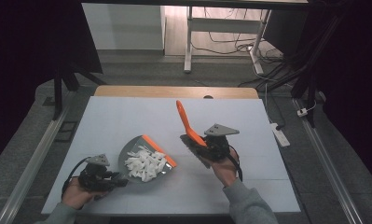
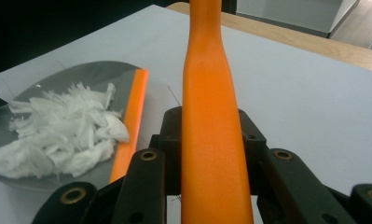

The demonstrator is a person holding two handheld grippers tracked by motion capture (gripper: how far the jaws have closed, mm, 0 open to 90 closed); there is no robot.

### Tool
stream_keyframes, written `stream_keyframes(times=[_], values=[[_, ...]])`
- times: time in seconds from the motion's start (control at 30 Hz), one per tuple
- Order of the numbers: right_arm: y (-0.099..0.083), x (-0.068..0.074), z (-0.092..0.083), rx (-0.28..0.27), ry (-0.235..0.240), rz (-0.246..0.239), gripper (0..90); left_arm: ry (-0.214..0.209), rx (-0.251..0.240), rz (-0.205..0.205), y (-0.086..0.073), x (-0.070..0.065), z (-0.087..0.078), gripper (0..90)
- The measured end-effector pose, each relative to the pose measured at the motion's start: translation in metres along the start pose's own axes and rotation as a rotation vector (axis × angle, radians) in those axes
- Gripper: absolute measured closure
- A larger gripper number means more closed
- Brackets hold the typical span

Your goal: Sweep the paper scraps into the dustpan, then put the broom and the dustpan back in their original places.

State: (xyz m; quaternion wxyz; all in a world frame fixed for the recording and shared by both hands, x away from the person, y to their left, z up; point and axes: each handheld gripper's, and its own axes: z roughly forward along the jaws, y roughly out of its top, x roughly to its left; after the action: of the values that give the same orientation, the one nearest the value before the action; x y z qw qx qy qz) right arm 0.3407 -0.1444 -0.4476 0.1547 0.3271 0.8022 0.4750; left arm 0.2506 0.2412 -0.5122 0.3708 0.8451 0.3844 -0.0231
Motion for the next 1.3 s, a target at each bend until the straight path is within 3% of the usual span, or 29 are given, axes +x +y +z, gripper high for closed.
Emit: stream_keyframes(times=[0.57, 0.93, 1.3], values=[[-0.005, -0.022, -0.028, -0.051, 0.015, 0.002, 69.8, 0.036, -0.089, -0.046, 0.001, -0.002, -0.006, 61.1], [-0.018, -0.037, -0.045, -0.058, 0.013, 0.042, 69.9, 0.084, -0.164, -0.102, 0.002, -0.004, -0.009, 61.2], [-0.026, -0.041, -0.051, -0.040, 0.020, 0.055, 69.9, 0.107, -0.191, -0.144, 0.001, -0.002, -0.011, 61.1]])
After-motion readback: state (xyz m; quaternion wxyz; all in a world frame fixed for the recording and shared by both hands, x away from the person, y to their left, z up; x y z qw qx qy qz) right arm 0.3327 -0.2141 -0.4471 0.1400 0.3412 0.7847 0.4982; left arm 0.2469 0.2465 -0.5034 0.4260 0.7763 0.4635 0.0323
